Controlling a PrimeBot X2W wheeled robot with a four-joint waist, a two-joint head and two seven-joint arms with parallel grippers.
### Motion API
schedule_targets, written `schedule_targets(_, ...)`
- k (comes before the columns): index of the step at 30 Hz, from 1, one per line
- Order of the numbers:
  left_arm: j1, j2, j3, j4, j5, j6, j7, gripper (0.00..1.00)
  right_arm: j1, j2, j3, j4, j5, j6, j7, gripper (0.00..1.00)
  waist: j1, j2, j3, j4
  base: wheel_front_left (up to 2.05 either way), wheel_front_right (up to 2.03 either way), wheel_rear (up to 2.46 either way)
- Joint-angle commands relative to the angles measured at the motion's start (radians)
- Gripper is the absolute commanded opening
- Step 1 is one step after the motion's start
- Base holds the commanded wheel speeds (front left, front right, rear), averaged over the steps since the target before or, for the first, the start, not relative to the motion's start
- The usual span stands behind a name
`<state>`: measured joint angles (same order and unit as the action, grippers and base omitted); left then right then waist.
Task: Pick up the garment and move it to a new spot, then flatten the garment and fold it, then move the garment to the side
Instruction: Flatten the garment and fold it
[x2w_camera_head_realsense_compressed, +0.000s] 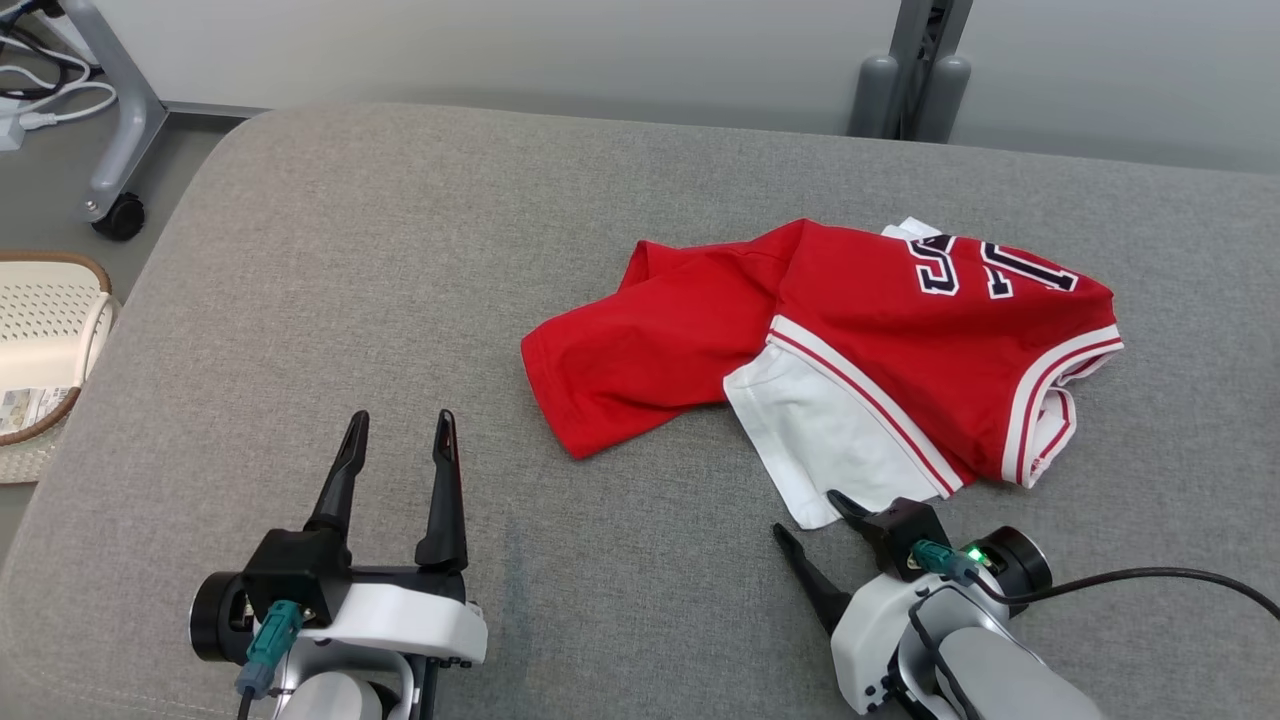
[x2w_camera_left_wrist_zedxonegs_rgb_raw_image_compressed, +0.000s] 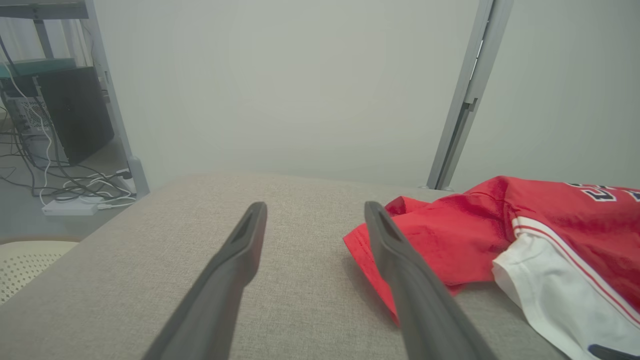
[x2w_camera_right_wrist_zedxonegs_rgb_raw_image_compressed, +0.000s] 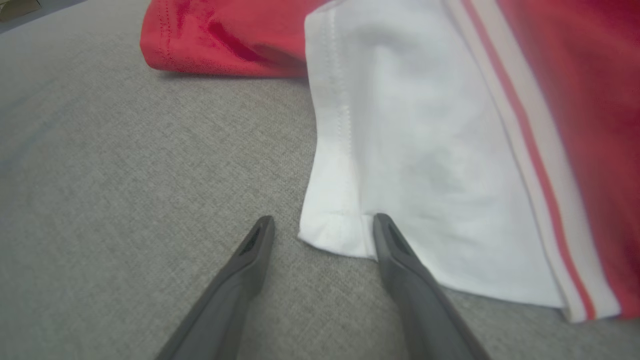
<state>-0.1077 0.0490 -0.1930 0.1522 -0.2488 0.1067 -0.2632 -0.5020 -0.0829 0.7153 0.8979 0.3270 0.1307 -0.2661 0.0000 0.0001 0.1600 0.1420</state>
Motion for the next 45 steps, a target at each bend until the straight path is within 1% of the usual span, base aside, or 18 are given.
schedule_targets(1,-0.015,0.004,-0.002,-0.004,-0.009,0.006,-0.001,1.00,0.000,-0.005,0.003,0.022,0.011,0.000,0.003,0.48,0.0000,-0.0001,0.002,0.003,0.00,0.00,0.00)
schedule_targets(2,-0.016,0.004,-0.003,-0.004,-0.009,0.007,-0.001,1.00,-0.003,-0.006,0.006,0.029,0.013,0.000,0.003,0.31,0.0000,-0.0001,0.003,0.005,0.00,0.00,0.00)
schedule_targets(3,-0.018,0.004,-0.005,-0.004,-0.010,0.008,-0.001,1.00,-0.004,-0.005,0.010,0.038,0.017,0.000,0.004,0.06,0.0000,-0.0001,0.004,0.006,0.00,0.00,0.00)
schedule_targets(4,-0.019,0.004,-0.005,-0.004,-0.009,0.009,-0.001,1.00,-0.005,-0.005,0.015,0.047,0.019,0.000,0.004,0.00,0.0000,-0.0001,0.005,0.006,0.00,0.00,0.00)
schedule_targets(11,-0.016,0.004,0.004,0.003,-0.005,0.008,-0.001,1.00,-0.017,-0.010,0.027,0.059,0.036,0.000,0.005,0.00,0.0000,-0.0001,-0.002,-0.001,0.00,0.00,0.00)
schedule_targets(16,-0.001,0.004,0.011,0.007,-0.001,0.005,-0.001,1.00,-0.010,-0.015,0.019,0.011,0.044,0.000,0.001,0.00,0.0000,-0.0001,-0.026,-0.021,0.00,0.00,0.00)
schedule_targets(19,0.015,0.004,0.020,0.010,-0.001,0.001,-0.001,1.00,0.006,-0.030,0.013,-0.039,0.050,0.000,0.001,0.00,0.0000,-0.0001,-0.053,-0.048,0.00,0.00,0.00)
schedule_targets(25,0.039,0.004,0.033,0.010,-0.002,0.001,-0.001,1.00,0.038,-0.071,0.012,-0.125,0.094,0.000,0.001,0.00,0.0000,-0.0001,-0.090,-0.101,0.00,0.00,0.00)
schedule_targets(29,0.048,0.003,0.046,0.009,0.000,-0.001,-0.001,1.00,0.053,-0.110,0.013,-0.189,0.154,0.000,0.012,0.00,0.0000,-0.0001,-0.102,-0.141,0.00,0.00,0.00)
schedule_targets(31,0.052,0.004,0.051,0.012,0.001,-0.003,-0.001,1.00,0.064,-0.141,0.007,-0.231,0.185,0.000,0.030,0.00,0.0000,-0.0001,-0.106,-0.158,0.00,0.00,0.00)
schedule_targets(34,0.052,0.004,0.057,0.014,0.000,-0.005,-0.001,1.00,0.078,-0.188,-0.021,-0.297,0.217,0.000,0.060,0.00,0.0000,-0.0001,-0.111,-0.182,0.00,0.00,0.00)
schedule_targets(38,0.050,0.004,0.065,0.016,0.003,-0.009,-0.001,1.00,0.103,-0.247,-0.082,-0.370,0.225,0.000,0.112,0.00,0.0000,-0.0001,-0.116,-0.212,0.00,0.00,0.00)
schedule_targets(45,0.055,0.004,0.070,0.019,0.012,-0.008,-0.001,1.00,0.167,-0.307,-0.224,-0.479,0.188,0.000,0.212,0.00,0.0000,-0.0001,-0.122,-0.251,0.00,0.00,0.00)
